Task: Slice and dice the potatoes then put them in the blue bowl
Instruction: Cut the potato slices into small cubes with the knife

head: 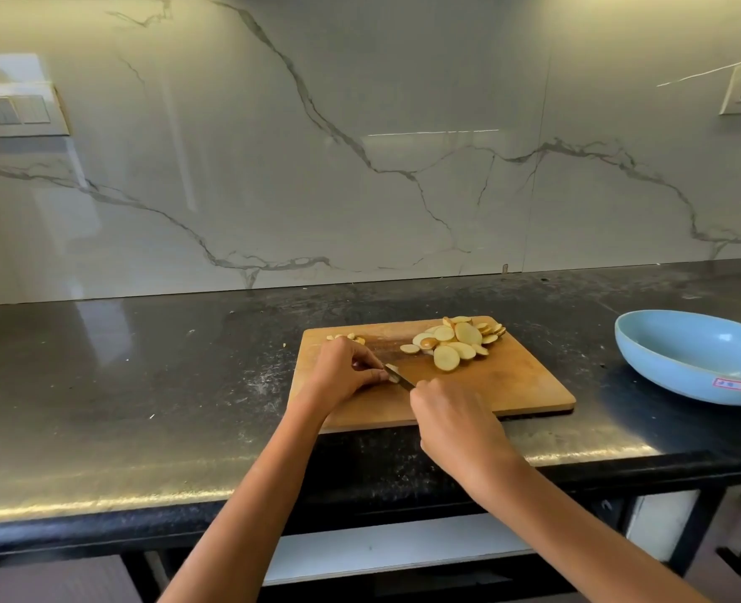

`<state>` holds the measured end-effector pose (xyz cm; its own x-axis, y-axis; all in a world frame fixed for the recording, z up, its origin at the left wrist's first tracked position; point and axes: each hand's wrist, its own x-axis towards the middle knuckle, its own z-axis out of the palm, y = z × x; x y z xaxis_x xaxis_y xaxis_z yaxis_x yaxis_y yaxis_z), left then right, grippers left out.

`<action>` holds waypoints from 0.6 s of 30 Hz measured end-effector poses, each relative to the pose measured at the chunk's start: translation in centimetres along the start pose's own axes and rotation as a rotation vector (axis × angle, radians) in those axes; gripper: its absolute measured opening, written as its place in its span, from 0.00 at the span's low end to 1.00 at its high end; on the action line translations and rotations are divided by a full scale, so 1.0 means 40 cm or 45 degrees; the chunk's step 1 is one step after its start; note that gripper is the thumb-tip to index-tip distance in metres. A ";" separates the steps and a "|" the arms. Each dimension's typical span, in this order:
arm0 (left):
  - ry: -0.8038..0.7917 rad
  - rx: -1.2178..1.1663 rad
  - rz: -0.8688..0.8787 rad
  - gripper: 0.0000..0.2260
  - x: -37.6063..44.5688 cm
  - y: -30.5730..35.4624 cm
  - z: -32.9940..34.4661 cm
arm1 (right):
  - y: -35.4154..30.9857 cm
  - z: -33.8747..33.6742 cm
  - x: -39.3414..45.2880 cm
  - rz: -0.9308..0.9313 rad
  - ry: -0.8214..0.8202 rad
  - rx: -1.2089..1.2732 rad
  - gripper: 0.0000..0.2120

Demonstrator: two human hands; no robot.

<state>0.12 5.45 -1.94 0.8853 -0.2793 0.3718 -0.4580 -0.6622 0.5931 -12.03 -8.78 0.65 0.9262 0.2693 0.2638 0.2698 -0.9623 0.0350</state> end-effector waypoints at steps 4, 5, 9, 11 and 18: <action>-0.014 0.021 0.011 0.05 0.000 -0.001 0.000 | 0.011 -0.022 -0.053 0.032 -0.052 0.030 0.10; -0.012 0.031 0.017 0.05 -0.002 0.000 -0.001 | 0.016 -0.027 -0.061 0.042 -0.059 0.031 0.10; -0.050 0.047 0.086 0.08 -0.008 0.010 0.002 | 0.039 -0.045 -0.071 0.070 -0.106 0.049 0.08; -0.121 0.101 0.136 0.10 -0.009 0.019 0.007 | 0.053 -0.052 -0.070 0.121 -0.099 0.087 0.08; -0.112 0.190 0.109 0.10 -0.004 0.027 0.015 | 0.083 -0.071 -0.072 0.274 0.089 0.158 0.07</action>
<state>-0.47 4.39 -1.79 0.8501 -0.3945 0.3490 -0.5209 -0.7273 0.4468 -14.54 -12.86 2.75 0.9464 0.0514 0.3188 0.1028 -0.9838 -0.1468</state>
